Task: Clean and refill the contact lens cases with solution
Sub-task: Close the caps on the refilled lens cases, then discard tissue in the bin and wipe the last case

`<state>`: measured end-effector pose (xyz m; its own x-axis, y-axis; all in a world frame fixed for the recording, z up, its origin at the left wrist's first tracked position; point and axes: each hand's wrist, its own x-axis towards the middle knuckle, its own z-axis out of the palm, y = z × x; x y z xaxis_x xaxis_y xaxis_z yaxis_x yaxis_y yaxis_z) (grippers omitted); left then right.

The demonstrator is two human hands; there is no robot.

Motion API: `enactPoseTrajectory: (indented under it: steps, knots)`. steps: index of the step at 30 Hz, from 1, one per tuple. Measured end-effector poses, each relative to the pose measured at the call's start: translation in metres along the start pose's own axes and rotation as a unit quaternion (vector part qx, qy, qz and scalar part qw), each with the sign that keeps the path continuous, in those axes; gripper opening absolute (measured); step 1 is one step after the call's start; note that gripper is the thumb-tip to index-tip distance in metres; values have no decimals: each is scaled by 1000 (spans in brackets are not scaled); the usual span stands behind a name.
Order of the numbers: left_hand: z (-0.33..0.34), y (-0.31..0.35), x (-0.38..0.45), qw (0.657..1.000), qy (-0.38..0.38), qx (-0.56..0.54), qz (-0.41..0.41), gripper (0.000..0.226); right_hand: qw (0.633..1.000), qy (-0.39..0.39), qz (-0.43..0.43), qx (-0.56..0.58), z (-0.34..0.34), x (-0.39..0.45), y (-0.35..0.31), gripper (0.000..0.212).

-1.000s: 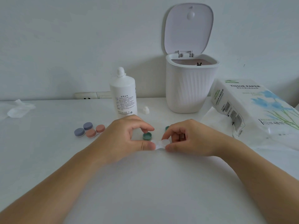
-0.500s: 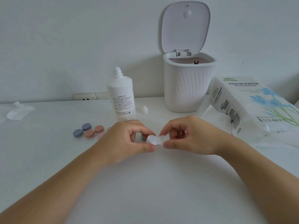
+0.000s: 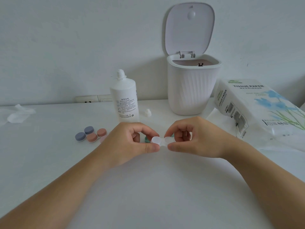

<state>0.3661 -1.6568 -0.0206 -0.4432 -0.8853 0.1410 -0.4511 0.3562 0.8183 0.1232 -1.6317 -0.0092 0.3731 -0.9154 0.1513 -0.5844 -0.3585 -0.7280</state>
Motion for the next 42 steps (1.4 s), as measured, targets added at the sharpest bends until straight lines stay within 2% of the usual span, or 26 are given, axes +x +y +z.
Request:
enactPoseTrajectory:
  steps: [3,6,8,10,13,18,21,24,28,31,36,39,42]
  knots:
    - [-1,0,1,1000,10,-4,-8,20,1000,21,-20,10,1,0,-1,23]
    - [-1,1,1,1000,29,-1,-12,20,995,97,-36,-6,-4,0,4,25]
    - [-2,0,2,999,35,2,-16,19,978,171,-49,-106,-11,-1,8,17]
    - [-2,-1,1,999,37,6,-18,18,944,239,-62,-217,-18,-3,11,14]
    - [-1,1,0,999,38,3,-17,16,903,305,-10,-302,-25,-10,12,15]
    - [-1,3,0,999,37,-11,-18,14,861,252,183,-402,-26,-21,14,21]
    - [-1,2,-1,999,40,-7,-24,13,833,213,250,-445,-21,-23,14,6]
    - [0,3,-2,999,39,-22,-23,13,830,173,285,-447,-16,-20,19,4]
    - [0,5,-4,998,56,-34,-25,12,811,153,275,-494,-9,-15,26,21]
    - [1,10,-4,997,64,-39,-21,10,819,146,259,-491,-8,-13,28,27]
    - [1,27,2,996,81,-29,-6,16,871,135,232,-412,-8,-11,30,21]
    - [-1,38,9,995,91,-37,0,10,897,138,210,-364,-9,-11,29,17]
    - [-3,52,18,994,105,-40,5,10,915,143,219,-308,-13,-8,31,37]
